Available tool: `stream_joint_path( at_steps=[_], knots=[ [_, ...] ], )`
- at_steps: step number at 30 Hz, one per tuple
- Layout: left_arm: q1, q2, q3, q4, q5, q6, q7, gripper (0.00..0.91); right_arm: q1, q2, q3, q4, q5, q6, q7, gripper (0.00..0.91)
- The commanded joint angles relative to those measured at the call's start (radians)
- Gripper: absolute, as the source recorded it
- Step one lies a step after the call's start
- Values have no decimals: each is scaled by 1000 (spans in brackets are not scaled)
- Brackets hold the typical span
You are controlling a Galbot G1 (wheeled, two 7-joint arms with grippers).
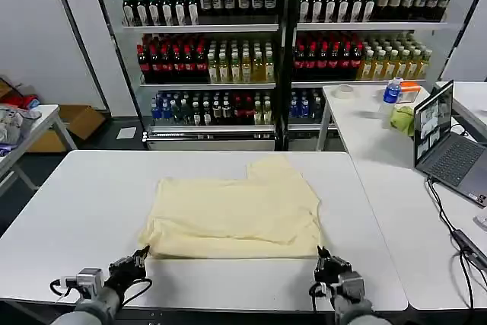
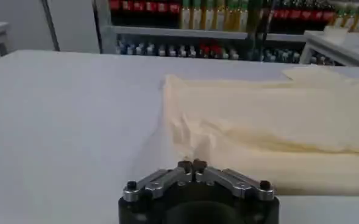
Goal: Fold and organize the clothes.
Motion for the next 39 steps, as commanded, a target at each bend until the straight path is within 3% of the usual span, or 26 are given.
stream_joint_path(
  at_steps=[1, 4, 15, 16, 17, 18, 23, 31, 39],
  knots=[
    [188, -6, -60, -147, 14, 8, -6, 10, -174, 2, 7, 125, -46, 10, -2, 0],
    [231, -6, -80, -169, 11, 13, -11, 10, -220, 15, 0, 148, -88, 20, 7, 0],
    [349, -19, -149, -222, 7, 22, -29, 10, -324, -9, 20, 207, -111, 25, -1, 0],
    [354, -19, -154, -226, 6, 28, -31, 30, -326, -8, 19, 210, -111, 21, 2, 131],
    [353, -19, -156, -226, 5, 36, -34, 625, -323, -8, 19, 211, -112, 18, -2, 907],
    [351, -17, -155, -225, 7, 36, -38, 907, -319, -9, 17, 210, -113, 22, -6, 907],
    [345, -28, -153, -235, 24, 36, -46, 907, -289, -18, 24, 219, -110, 63, -12, 907],
    [235, -5, -156, -205, -5, 35, -68, 907, -129, -53, 65, 193, -15, 82, 1, 907],
    [21, 72, -106, -109, -90, 33, -104, 907, 271, -89, -42, 39, 146, 27, 81, 907]
  ],
)
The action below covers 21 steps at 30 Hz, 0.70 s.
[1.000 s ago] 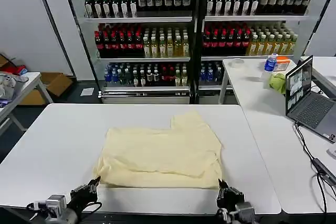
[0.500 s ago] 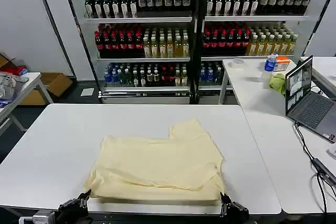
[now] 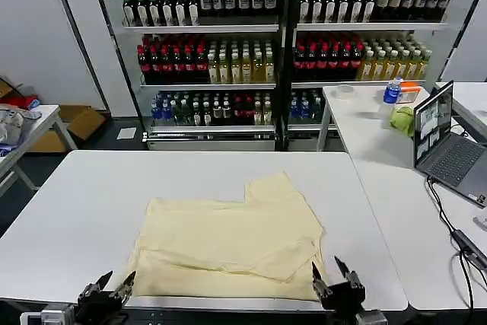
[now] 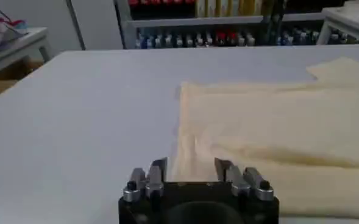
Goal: Fold and organize the clothes.
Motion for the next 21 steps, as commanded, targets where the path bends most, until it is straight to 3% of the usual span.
stream_joint_path(
  at_steps=[1, 12, 21],
  knots=[
    [-243, 73, 38, 103, -86, 2, -40, 907, 373, -23, -77, -137, 154, -30, 58, 907],
    [-589, 176, 215, 377, -127, 5, -56, 907, 770, 43, -248, -466, 290, -67, 99, 907],
    [-792, 186, 375, 568, -132, 5, -56, 907, 966, 133, -339, -742, 332, -67, 106, 907]
  ],
)
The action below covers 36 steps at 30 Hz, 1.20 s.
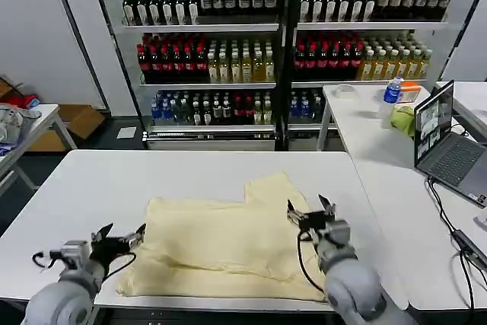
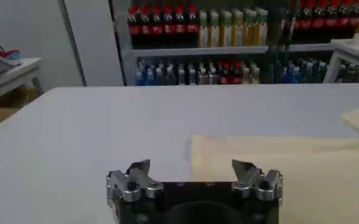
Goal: Fold and organize the clothes.
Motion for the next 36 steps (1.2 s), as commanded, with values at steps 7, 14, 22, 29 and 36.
stream_joint_path(
  at_steps=[7, 14, 22, 29, 36],
  knots=[
    [-413, 11, 262, 356, -13, 0, -5, 907, 348, 119, -111, -443, 87, -11, 13, 907],
    [-463, -7, 322, 420, 6, 0, -8, 907, 377, 168, -108, -534, 100, -11, 13, 907],
    [-499, -21, 348, 465, 9, 0, -6, 907, 430, 219, -107, -639, 97, -11, 14, 907],
    [-510, -36, 356, 487, 16, 0, -1, 907, 466, 250, -99, -730, 97, -11, 10, 907],
    [-505, -31, 365, 494, 15, 0, 5, 907, 465, 267, -88, -770, 99, -12, 7, 907]
  ],
)
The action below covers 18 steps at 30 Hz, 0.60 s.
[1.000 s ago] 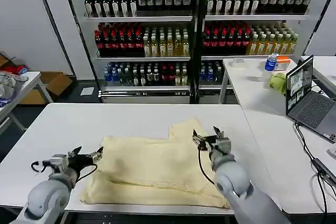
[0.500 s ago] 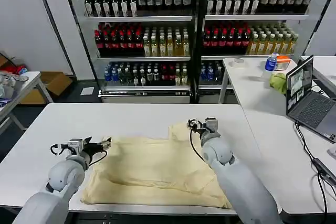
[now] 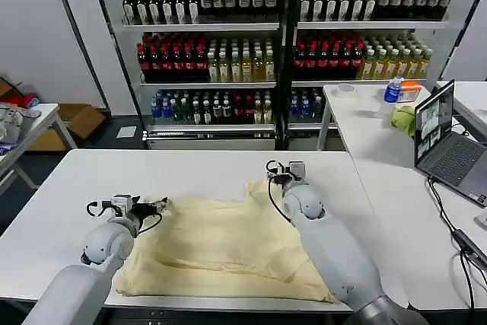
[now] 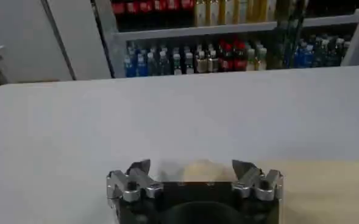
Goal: Fold and organize the clothes.
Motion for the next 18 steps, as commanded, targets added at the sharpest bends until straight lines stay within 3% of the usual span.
stream_joint_path(
  at_steps=[1, 2, 3, 4, 5, 6, 8, 18],
  knots=[
    [-25, 0, 26, 42, 1, 0, 8, 846, 31, 31, 2, -111, 5, -1, -2, 907],
    [-24, -1, 27, 43, 1, 0, 10, 524, 30, 33, 2, -115, 6, -1, -1, 887],
    [-23, -2, 28, 42, 1, 0, 14, 393, 27, 33, 2, -120, 7, -1, -4, 836],
    [-19, -3, 27, 38, -2, 0, 20, 111, 25, 33, 3, -122, 8, -1, -6, 625],
    [-17, -3, 27, 33, -3, 0, 25, 50, 22, 35, 5, -122, 11, -1, -6, 514],
    [-14, -4, 28, 32, -2, 0, 28, 30, 21, 36, 6, -122, 13, -1, -5, 262],
    [-11, -4, 29, 28, -1, -1, 31, 10, 15, 38, 7, -120, 18, -1, -3, 0],
    [12, -5, 1, 21, -2, -1, 37, 10, -10, 38, 13, -67, 3, 1, -6, 0]
  ],
)
